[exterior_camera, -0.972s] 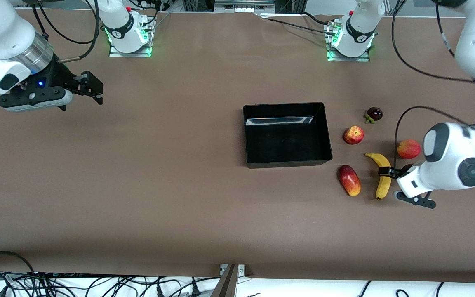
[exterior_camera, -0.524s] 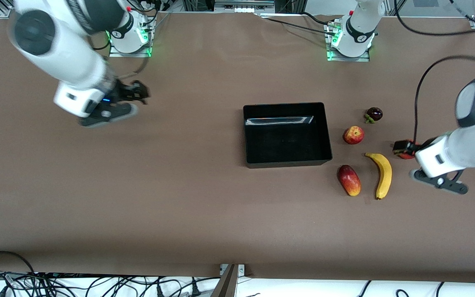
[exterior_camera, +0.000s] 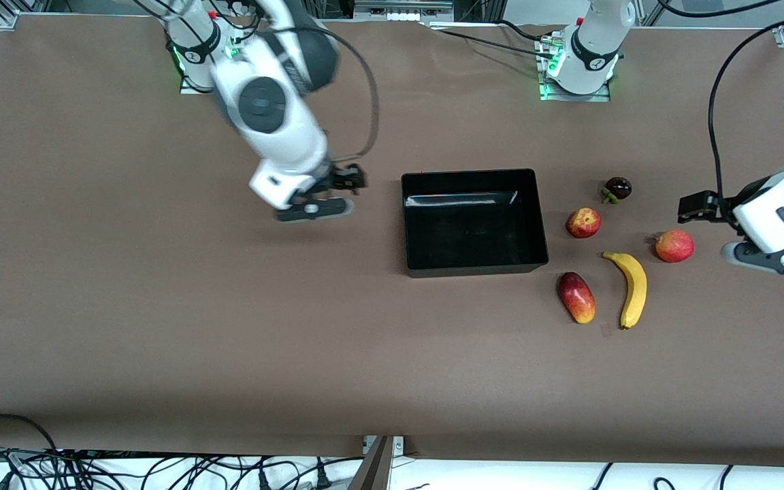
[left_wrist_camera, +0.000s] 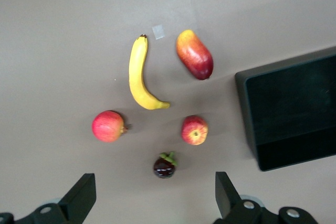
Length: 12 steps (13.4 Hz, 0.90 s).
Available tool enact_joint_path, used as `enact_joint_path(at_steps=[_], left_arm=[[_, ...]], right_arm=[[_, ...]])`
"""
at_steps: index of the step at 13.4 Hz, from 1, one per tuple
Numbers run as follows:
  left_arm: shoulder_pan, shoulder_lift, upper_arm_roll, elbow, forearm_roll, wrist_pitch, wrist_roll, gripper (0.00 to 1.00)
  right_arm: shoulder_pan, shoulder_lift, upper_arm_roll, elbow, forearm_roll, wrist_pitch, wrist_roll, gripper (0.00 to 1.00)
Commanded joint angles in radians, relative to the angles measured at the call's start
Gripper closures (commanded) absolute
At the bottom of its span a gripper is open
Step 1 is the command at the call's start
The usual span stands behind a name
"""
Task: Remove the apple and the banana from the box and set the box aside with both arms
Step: 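Grasp the rim of the empty black box with the right gripper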
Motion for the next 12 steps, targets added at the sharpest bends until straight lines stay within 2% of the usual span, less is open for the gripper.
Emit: enact_joint_path(at_steps=[1,3,4,7,10,11,12], left_arm=[[-0.14,-0.171,0.195,-0.216,-0.094,0.148,-0.095,0.0],[-0.218,-0.286,0.259,-0.39,-0.085,0.297,-0.125,0.0],[-0.266,-0.318,0.296,-0.439,-0.085,0.34,-0.14,0.0],[-0.297,-0.354,0.324,-0.481,-0.084,0.364,-0.16,0.0],[-0.287,-0.337,0.325,-0.464,-0.082,0.349,-0.159,0.0],[-0.286,-0.337,0.322,-0.459,-0.082,0.341,-0.154,0.0],[-0.286,-0.34,0.312,-0.456,-0.082,0.32,-0.154,0.0]], right_arm=[[0.083,0.104,-0.012,0.05,0.0,0.112,0.122,0.0],[0.14,0.148,-0.018,0.05,-0.006,0.173,0.153,0.0],[0.148,0.168,-0.02,0.05,-0.008,0.181,0.168,0.0],[0.186,0.227,-0.022,0.05,-0.058,0.232,0.223,0.0],[0.189,0.282,-0.022,0.052,-0.074,0.287,0.265,0.02],[0.189,0.296,-0.022,0.052,-0.074,0.301,0.265,0.11],[0.189,0.3,-0.022,0.052,-0.075,0.304,0.265,0.26]])
